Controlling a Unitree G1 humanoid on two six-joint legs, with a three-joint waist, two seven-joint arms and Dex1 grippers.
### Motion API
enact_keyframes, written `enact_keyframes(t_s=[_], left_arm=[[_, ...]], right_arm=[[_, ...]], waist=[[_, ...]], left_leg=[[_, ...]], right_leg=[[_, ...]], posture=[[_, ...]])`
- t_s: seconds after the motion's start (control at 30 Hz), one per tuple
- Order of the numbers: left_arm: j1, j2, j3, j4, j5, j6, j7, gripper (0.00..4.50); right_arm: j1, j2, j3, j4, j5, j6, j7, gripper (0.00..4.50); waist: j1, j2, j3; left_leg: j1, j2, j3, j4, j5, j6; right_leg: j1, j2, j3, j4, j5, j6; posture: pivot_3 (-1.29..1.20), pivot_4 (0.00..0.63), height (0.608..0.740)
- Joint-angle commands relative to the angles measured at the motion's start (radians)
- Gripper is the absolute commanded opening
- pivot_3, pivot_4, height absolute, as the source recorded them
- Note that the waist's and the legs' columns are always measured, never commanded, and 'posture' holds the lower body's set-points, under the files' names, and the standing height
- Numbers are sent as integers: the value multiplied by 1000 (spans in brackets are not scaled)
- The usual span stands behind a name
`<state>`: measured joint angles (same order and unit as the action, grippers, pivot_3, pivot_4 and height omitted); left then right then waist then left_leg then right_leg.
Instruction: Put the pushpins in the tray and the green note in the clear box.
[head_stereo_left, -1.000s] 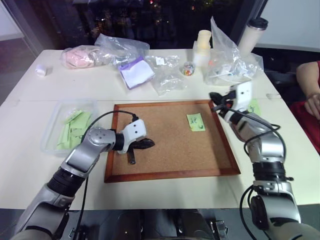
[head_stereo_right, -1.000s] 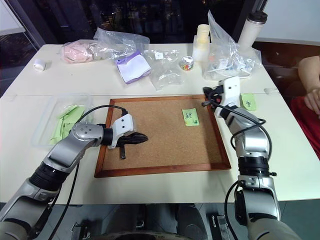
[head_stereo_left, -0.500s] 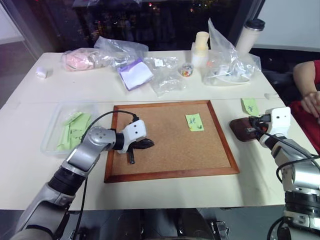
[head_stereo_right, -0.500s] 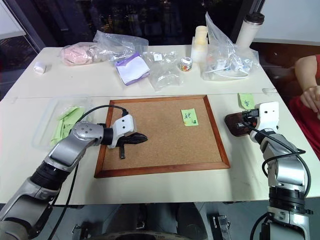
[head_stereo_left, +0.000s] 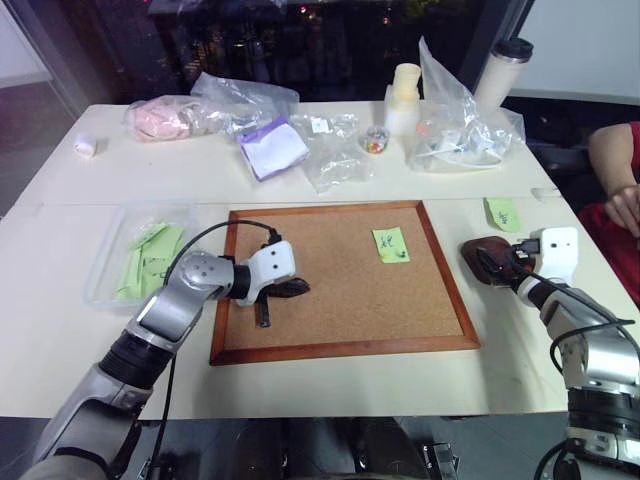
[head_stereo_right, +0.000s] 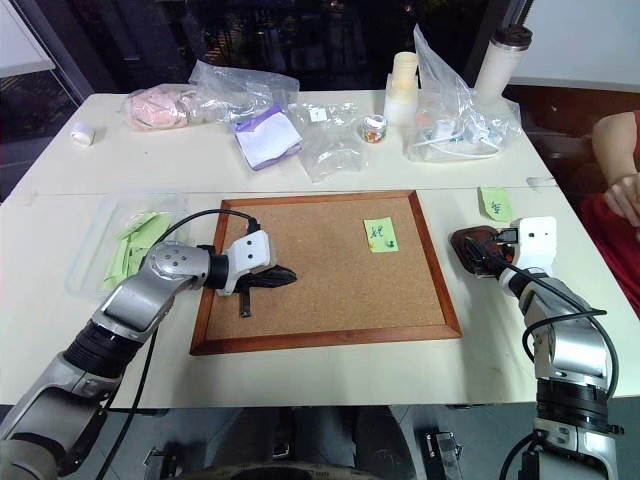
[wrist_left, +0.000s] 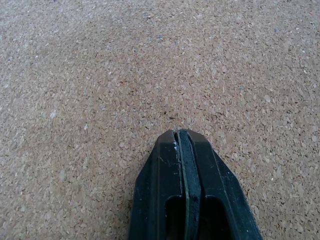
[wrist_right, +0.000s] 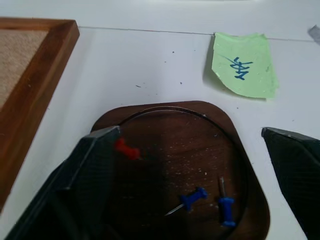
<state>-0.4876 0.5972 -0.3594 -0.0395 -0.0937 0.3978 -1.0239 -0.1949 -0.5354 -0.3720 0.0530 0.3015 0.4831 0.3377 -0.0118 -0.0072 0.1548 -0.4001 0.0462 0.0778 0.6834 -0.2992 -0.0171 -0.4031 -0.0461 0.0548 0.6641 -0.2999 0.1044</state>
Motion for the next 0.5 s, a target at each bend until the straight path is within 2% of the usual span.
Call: enact_keyframes(t_s=[0.03,0.17,0.33,0.43,0.5], left_arm=[[12,-2,-33,39,41,14,1,0],[16,1,-32,37,42,14,1,0],[19,4,-29,37,43,13,2,0],[22,5,-27,33,42,15,3,0],[26,6,-26,29,41,18,3,0]], right_arm=[[-20,20,-66,-55,63,25,-24,4361],[-66,59,-150,-70,170,94,-71,4361],[-86,61,-177,-92,221,135,-94,4361],[-68,36,-136,-123,201,124,-67,4361],[-19,1,-41,-206,182,111,25,4361]], waist=[[0,0,0],[0,0,0],[0,0,0],[0,0,0],[0,0,0]], left_leg=[[0,0,0,0,0,0],[0,0,0,0,0,0],[0,0,0,0,0,0],[0,0,0,0,0,0],[0,0,0,0,0,0]], right_leg=[[0,0,0,0,0,0],[0,0,0,0,0,0],[0,0,0,0,0,0],[0,0,0,0,0,0],[0,0,0,0,0,0]], posture=[[0,150,734],[0,150,734],[0,150,734],[0,150,734],[0,150,734]])
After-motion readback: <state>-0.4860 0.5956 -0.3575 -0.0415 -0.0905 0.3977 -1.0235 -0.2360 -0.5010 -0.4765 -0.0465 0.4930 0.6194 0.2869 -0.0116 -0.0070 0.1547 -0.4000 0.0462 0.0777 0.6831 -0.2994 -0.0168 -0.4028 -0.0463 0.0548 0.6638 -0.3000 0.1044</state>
